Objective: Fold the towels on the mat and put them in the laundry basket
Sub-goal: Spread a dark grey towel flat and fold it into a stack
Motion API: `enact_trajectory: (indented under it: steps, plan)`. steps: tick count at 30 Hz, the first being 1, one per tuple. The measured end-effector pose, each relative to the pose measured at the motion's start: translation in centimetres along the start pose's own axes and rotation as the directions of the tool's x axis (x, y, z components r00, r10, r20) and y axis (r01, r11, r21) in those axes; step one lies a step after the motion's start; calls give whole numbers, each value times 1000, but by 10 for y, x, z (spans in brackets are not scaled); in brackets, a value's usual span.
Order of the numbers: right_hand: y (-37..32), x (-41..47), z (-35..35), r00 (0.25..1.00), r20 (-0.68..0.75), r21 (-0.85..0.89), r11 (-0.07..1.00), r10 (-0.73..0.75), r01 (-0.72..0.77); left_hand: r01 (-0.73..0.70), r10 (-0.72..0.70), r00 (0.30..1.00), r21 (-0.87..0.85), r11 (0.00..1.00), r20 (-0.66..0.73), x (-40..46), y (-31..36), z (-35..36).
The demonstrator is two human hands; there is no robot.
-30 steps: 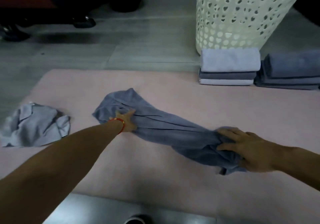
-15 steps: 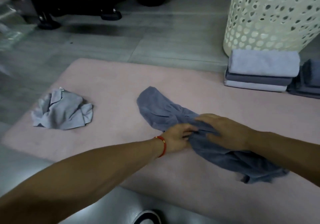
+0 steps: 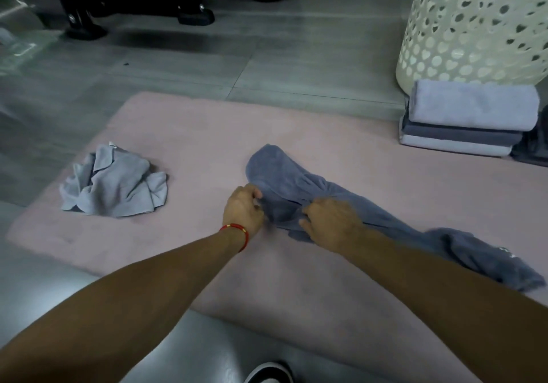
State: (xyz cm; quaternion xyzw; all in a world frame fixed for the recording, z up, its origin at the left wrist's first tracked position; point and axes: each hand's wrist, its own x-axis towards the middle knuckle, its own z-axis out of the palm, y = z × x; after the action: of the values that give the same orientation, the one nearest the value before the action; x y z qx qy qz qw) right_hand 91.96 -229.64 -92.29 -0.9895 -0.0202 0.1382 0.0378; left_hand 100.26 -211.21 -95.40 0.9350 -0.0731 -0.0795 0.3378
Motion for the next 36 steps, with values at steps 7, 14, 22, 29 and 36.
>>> enact_trajectory:
  steps: [7, 14, 22, 29, 36]
  plan:
    - [30, -43, -12, 920, -253, 811, 584, 300, 32, -128, 125, 991, 62, 990, 43, 60, 5, -11]
    - [89, -131, 12, 931, -12, 971, 226, 366, -76, -113, 110, 941, -9, 994, 321, 92, 25, 9]
    - [159, -190, -30, 684, -157, 957, 280, 712, -72, -310, 287, 941, 119, 943, 178, 64, 53, 43]
    - [235, -208, -124, 596, -143, 985, 170, 790, 12, -496, 494, 864, -5, 868, 95, 67, 116, 15]
    - [284, -241, -219, 621, -85, 996, 89, 779, 25, -233, 392, 900, -549, 803, 190, 69, 229, -24]
